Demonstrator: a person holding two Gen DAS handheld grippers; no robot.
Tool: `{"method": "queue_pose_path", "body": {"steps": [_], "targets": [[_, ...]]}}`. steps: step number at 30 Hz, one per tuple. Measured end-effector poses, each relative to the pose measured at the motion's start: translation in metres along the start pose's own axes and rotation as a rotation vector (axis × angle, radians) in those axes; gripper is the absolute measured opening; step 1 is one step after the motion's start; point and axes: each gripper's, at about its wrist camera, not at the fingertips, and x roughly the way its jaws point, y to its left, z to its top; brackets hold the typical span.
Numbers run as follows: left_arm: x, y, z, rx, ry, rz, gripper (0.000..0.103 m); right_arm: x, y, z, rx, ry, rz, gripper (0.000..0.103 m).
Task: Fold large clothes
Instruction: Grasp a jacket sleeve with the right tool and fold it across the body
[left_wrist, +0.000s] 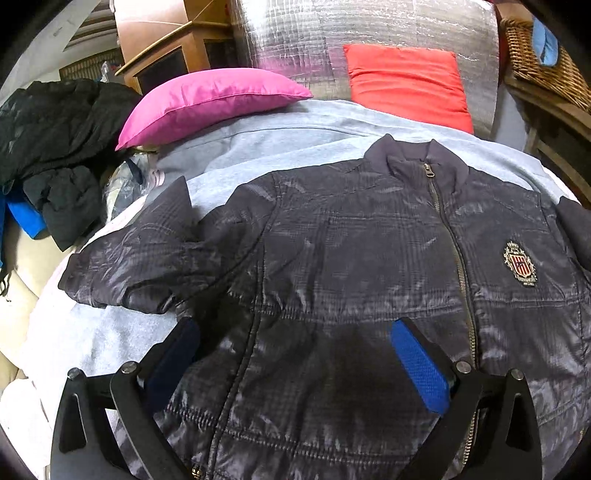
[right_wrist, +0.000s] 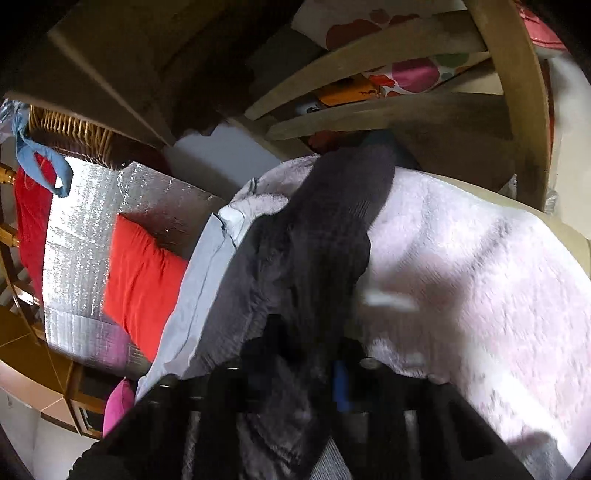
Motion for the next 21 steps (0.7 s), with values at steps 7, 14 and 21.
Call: {"method": "queue_pose_path", "body": {"steps": [7, 14, 21], "targets": [[-0.014, 0.013, 0.003, -0.051, -0.028, -0.014, 0.103, -0.063, 0.088, -0.026, -0.184, -0.110, 0.212, 0.010], [-0.040, 0.039, 0.002, -0.095, -0.096, -0.002, 0.103, -0.101, 0.208, -0.125, -0.390, -0.008, 0.381, 0.010], [-0.050, 0.076, -0.009, -0.147, -0.105, 0.031, 0.103, -0.074, 0.259, -0.277, -0.460, 0.249, 0.462, 0.010]]}}
